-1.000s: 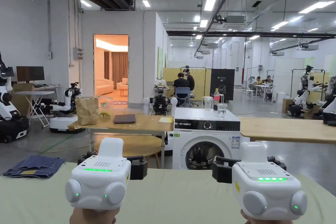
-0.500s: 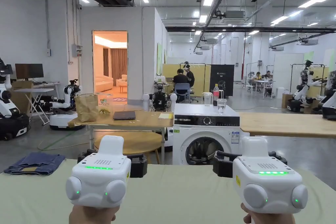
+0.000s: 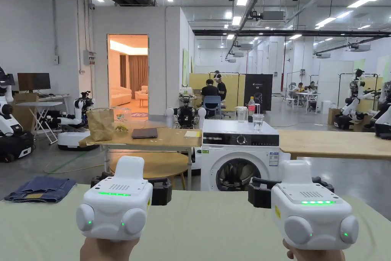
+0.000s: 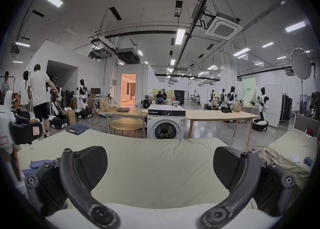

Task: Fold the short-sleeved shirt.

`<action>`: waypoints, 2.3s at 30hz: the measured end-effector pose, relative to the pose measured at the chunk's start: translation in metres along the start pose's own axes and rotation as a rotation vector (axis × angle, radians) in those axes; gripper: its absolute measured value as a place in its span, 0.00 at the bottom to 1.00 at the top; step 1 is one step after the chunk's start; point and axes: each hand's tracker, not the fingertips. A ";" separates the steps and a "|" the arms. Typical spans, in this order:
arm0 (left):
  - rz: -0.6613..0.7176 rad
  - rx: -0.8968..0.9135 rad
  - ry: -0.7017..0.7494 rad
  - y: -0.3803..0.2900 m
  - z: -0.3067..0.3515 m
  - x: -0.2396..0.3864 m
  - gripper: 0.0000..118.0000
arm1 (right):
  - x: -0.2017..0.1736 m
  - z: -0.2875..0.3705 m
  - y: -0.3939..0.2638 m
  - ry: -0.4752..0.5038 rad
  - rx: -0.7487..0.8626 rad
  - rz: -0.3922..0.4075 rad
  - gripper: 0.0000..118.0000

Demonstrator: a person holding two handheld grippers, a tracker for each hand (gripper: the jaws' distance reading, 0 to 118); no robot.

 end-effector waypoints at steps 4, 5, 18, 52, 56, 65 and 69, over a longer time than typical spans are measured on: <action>0.009 0.003 -0.001 -0.001 -0.002 -0.001 1.00 | -0.002 0.001 -0.001 -0.002 0.008 0.009 1.00; 0.011 0.003 -0.001 -0.001 -0.001 -0.001 1.00 | -0.004 0.001 -0.002 -0.005 0.004 0.017 1.00; -0.048 0.018 0.008 -0.013 0.008 0.000 0.00 | 0.001 0.014 0.007 -0.037 0.021 0.027 0.01; 0.199 -0.823 0.084 -0.258 -0.113 -0.228 0.98 | -0.226 0.047 -0.148 0.483 -0.121 0.038 0.01; 0.099 -0.973 0.119 -0.312 -0.177 -0.219 0.97 | -0.203 0.046 -0.168 0.397 -0.180 0.061 0.01; 0.117 -0.888 0.046 -0.296 -0.117 -0.224 0.00 | -0.162 0.047 -0.196 0.340 -0.259 -0.002 0.01; 0.049 -0.781 0.043 -0.250 -0.098 -0.193 0.00 | -0.138 0.045 -0.188 0.303 -0.270 -0.038 0.01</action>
